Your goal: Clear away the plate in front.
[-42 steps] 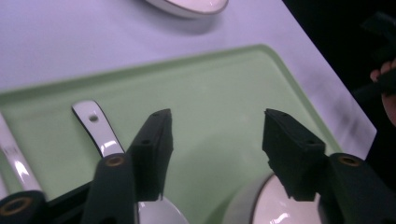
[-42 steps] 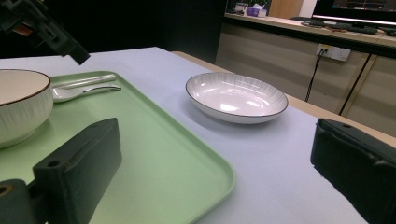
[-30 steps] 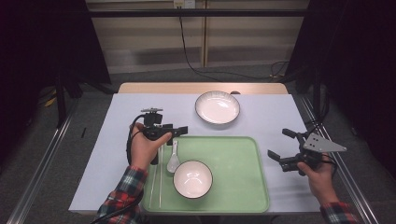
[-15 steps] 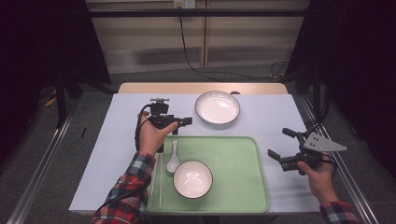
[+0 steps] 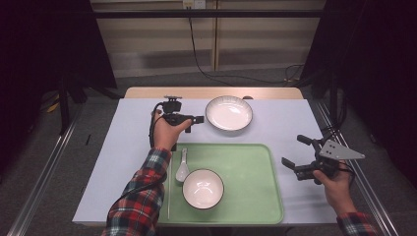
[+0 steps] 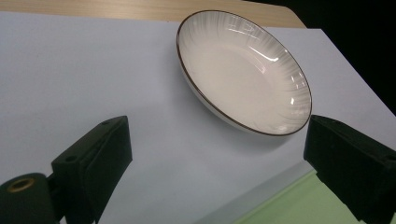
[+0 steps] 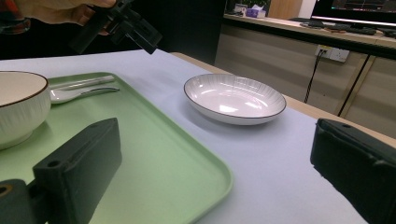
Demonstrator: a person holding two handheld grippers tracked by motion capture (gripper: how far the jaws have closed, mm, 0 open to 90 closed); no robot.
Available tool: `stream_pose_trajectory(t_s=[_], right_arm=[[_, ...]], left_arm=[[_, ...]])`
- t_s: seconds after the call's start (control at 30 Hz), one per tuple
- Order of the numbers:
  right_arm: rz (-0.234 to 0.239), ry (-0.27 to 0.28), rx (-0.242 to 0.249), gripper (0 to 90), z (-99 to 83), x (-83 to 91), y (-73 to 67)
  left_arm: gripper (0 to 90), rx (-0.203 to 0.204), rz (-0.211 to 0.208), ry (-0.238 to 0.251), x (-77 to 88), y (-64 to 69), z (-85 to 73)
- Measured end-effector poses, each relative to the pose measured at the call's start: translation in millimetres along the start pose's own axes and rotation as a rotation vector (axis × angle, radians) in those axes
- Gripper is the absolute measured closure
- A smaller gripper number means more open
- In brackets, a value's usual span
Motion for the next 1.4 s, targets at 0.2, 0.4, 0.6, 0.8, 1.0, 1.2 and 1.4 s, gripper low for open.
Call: stream_pose_trajectory(t_s=[0.2,0.4,0.6,0.8,1.0,1.2,1.4], right_arm=[[0.022,-0.014,0.008,1.3,-0.6,2.2,-0.3],[-0.002,-0.003,0.002,1.4,0.5,4.2,-1.7],[0.017,-0.017,0.011,1.3,-0.9,4.3,-1.9],[-0.001,-0.012,0.005,1.3,-1.3,4.2,-1.4],[0.013,-0.015,-0.001,1.3,-0.7,5.1,-1.2],[0.003,-0.009,-0.002,1.3,-1.5,5.1,-0.4],[-0.008,-0.006,0.0,1.3,-1.1,7.3,1.4]], left_arm=[[7.9,0.021,0.019,-0.002,-11.8,-7.6,3.5],[8.4,0.028,0.021,-0.015,-24.1,-8.2,7.2],[11.1,0.047,0.023,-0.02,-41.4,-10.8,6.8],[23.4,0.076,0.004,-0.042,-61.2,-7.9,3.2],[35.7,0.067,0.013,-0.058,-79.1,-10.7,-0.6],[45.3,0.052,0.033,-0.064,-91.1,-13.1,-2.0],[52.6,0.042,0.031,-0.087,-98.9,-13.0,-5.3]])
Point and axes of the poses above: each handheld gripper's, and its own axes: x roughly backward along the jaws, z roughly out of its top, y roughly to its right, the point moved 7 cm from there along -x, roughly forward along the jaws, and after that the axes turned 13 degrees about y, right-handed, at the moved point
